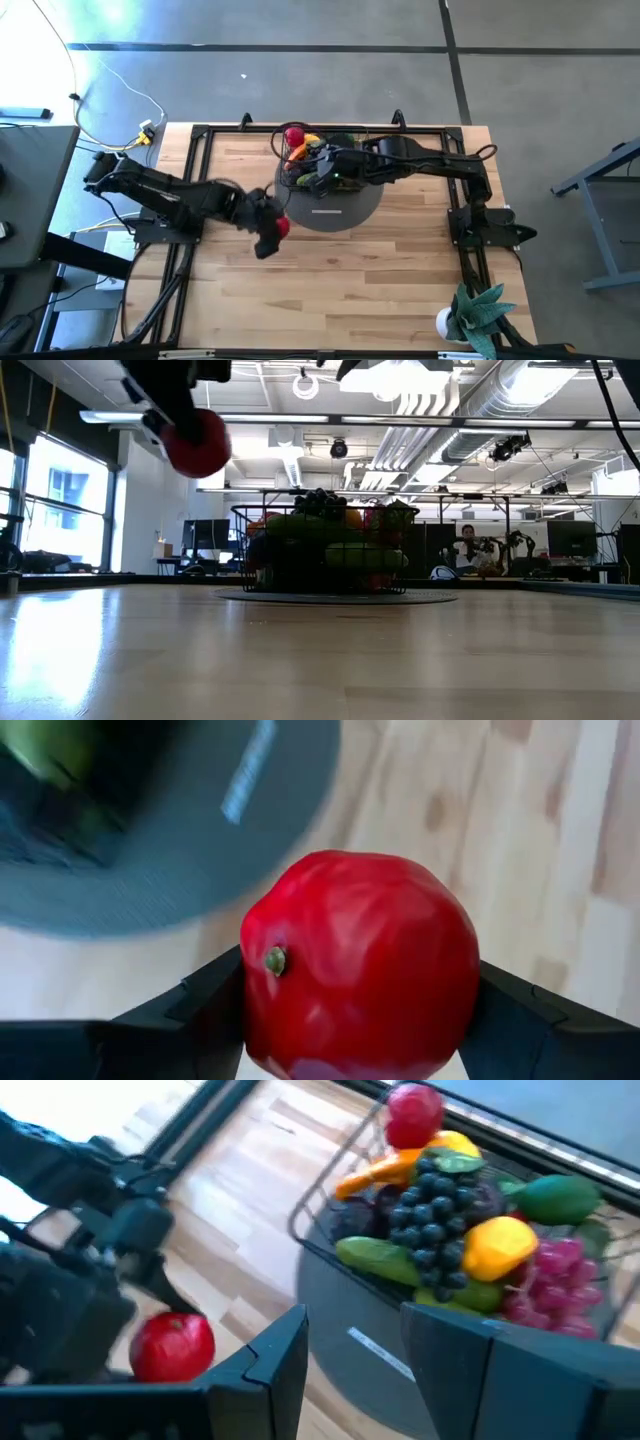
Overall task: Build produce basket
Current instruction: Put the red tomato into the black wire basket
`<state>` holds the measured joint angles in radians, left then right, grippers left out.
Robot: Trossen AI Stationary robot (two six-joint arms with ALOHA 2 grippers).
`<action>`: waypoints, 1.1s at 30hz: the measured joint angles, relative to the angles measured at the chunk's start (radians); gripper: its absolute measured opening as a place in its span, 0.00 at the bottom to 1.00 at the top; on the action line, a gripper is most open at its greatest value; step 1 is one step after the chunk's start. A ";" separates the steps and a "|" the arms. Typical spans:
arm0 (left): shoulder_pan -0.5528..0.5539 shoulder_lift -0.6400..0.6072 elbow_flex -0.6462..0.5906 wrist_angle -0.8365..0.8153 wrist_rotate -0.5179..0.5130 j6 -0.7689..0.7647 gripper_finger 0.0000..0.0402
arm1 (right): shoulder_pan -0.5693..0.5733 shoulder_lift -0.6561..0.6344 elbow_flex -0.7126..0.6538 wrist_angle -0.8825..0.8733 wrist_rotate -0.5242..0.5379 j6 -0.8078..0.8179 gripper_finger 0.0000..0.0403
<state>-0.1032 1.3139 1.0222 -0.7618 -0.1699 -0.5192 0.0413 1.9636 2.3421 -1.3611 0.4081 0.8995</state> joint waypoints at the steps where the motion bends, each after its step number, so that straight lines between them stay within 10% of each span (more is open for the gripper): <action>1: 0.026 -0.006 0.000 0.019 0.000 0.028 0.66 | -0.006 -0.001 0.000 -0.008 0.001 -0.001 0.36; 21: 0.528 0.017 0.000 0.306 0.034 0.320 0.66 | -0.112 -0.043 0.000 -0.011 -0.059 -0.122 0.36; 33: 0.615 0.144 0.000 0.350 0.133 0.314 0.68 | -0.160 -0.103 0.000 -0.012 -0.079 -0.214 0.36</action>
<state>0.5114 1.4577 1.0222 -0.4119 -0.0373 -0.2054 -0.1182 1.8610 2.3421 -1.3734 0.3295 0.6857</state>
